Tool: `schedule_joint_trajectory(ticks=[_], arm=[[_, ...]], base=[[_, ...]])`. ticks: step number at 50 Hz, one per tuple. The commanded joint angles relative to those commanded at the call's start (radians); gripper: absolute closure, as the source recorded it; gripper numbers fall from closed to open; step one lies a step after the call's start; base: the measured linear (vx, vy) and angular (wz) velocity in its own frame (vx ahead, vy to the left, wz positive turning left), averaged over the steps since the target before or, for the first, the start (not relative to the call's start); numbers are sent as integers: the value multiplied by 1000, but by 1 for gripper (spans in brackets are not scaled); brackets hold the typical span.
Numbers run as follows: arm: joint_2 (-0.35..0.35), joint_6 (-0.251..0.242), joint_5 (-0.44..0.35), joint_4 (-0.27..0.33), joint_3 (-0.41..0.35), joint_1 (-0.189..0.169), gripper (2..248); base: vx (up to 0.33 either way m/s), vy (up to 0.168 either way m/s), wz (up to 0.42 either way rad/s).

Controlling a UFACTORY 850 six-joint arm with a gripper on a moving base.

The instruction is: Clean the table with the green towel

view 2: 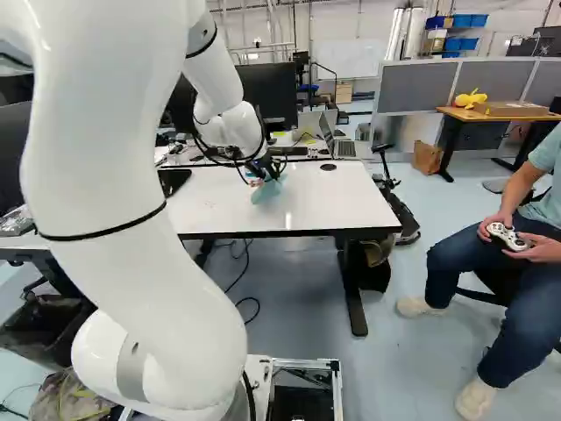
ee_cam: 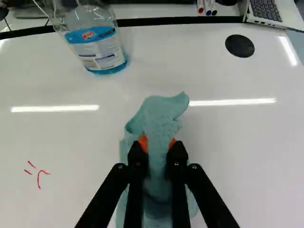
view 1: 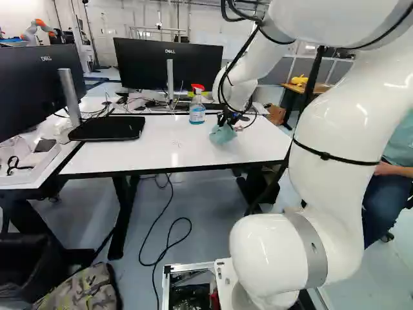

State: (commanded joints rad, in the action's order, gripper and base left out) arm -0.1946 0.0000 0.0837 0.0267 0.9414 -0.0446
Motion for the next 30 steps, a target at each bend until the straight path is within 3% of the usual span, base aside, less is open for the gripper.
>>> schedule_joint_trajectory(ticks=[12,30], arm=[[-58,0,-47,0,61,9,193],[-103,0,-119,0,70,11,193]], base=[[0,0,0],[0,0,0]])
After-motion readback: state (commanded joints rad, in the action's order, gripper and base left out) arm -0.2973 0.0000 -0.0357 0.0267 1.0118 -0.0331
